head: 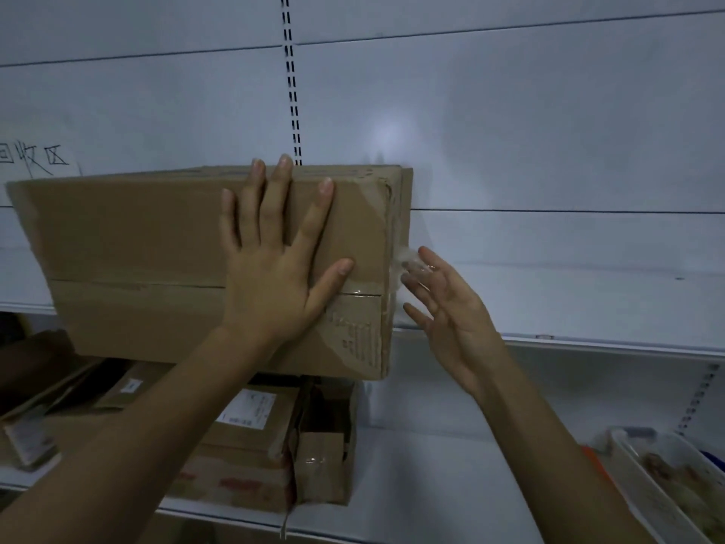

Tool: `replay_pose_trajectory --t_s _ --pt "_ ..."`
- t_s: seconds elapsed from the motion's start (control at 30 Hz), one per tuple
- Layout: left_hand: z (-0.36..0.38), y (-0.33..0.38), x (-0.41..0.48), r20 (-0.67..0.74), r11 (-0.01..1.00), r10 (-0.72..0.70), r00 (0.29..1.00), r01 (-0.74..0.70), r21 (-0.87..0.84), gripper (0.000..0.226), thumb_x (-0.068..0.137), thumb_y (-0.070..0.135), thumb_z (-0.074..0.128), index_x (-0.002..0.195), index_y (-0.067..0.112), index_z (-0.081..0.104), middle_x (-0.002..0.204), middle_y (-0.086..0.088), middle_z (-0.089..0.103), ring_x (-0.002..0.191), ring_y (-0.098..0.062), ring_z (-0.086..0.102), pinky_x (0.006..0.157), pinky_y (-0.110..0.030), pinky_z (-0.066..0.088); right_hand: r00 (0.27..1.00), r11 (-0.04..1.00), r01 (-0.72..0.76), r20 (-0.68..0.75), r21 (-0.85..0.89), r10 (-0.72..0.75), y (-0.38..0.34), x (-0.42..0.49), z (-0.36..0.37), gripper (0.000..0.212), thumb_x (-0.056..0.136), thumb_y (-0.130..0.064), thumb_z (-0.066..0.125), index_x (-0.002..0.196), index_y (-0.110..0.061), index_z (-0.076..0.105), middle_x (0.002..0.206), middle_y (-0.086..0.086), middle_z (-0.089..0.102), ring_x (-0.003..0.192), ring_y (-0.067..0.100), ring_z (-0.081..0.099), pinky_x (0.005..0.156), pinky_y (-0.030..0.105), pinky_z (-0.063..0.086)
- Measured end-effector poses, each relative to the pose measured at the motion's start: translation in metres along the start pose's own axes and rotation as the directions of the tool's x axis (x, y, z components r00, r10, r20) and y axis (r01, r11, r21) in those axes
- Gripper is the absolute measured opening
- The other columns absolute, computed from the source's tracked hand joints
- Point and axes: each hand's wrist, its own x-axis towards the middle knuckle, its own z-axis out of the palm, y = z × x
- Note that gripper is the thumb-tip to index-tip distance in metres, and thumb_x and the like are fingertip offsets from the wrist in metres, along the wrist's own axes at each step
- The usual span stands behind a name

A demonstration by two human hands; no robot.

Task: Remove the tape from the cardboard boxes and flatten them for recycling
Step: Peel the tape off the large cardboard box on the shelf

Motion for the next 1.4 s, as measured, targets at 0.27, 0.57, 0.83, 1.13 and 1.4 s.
replay_pose_trajectory --t_s 0.27,0.57,0.83,1.13,1.4 --pt "-0.001 0.003 0.0 -0.01 1.0 0.0 1.0 0.0 0.007 0.066 0.095 0.058 0.03 0.149 0.021 0.021 0.153 -0.023 0.021 0.143 -0.041 0.015 0.115 -0.055 0.006 0.982 0.982 0.061 -0.188 0.179 -0.027 0.016 -0.018 0.006 0.035 0.077 -0.02 0.065 0.111 -0.013 0.059 0.088 0.006 0.072 0.086 0.017 0.069 0.073 0.024 0.055" --pt "-0.002 0.004 0.002 0.005 1.0 -0.011 1.0 0.011 0.002 0.068 0.093 0.059 0.031 0.148 0.02 0.021 0.152 -0.022 0.019 0.142 -0.041 0.016 0.114 -0.056 0.007 0.965 0.897 0.194 -0.086 -0.397 -0.247 0.013 -0.007 0.019 0.021 0.087 -0.01 0.063 0.108 -0.011 0.067 0.105 0.001 0.07 0.097 0.006 0.065 0.074 0.017 0.052" --pt "-0.009 0.004 0.003 0.056 1.0 -0.01 0.998 0.01 -0.003 0.068 0.093 0.061 0.032 0.148 0.021 0.023 0.152 -0.025 0.024 0.141 -0.04 0.018 0.114 -0.055 0.008 0.654 0.464 0.371 -0.129 -0.804 -0.746 0.015 -0.04 0.052 0.01 0.081 -0.006 0.067 0.074 -0.011 0.061 0.075 -0.009 0.06 0.073 0.001 0.056 0.069 0.01 0.044" --pt "-0.024 -0.013 0.003 0.226 0.982 0.114 0.967 -0.076 -0.172 0.066 0.096 0.057 0.023 0.153 0.024 0.013 0.158 -0.023 0.002 0.145 -0.04 -0.005 0.115 -0.055 -0.008 0.476 0.108 0.342 0.074 -0.933 -0.876 0.054 -0.043 0.083 0.014 0.067 0.008 0.068 0.061 0.0 0.058 0.072 0.015 0.057 0.061 0.029 0.053 0.051 0.038 0.044" --pt "-0.033 -0.035 -0.001 0.345 0.96 0.28 0.896 -0.255 -0.116 0.091 0.082 0.081 0.026 0.153 0.03 0.001 0.157 -0.019 -0.016 0.143 -0.032 -0.021 0.115 -0.049 -0.016 0.442 0.441 0.288 -0.29 -0.85 -0.849 0.036 -0.04 0.076 0.016 0.079 -0.01 0.066 0.083 -0.022 0.056 0.074 -0.007 0.055 0.063 0.007 0.052 0.058 0.016 0.042"
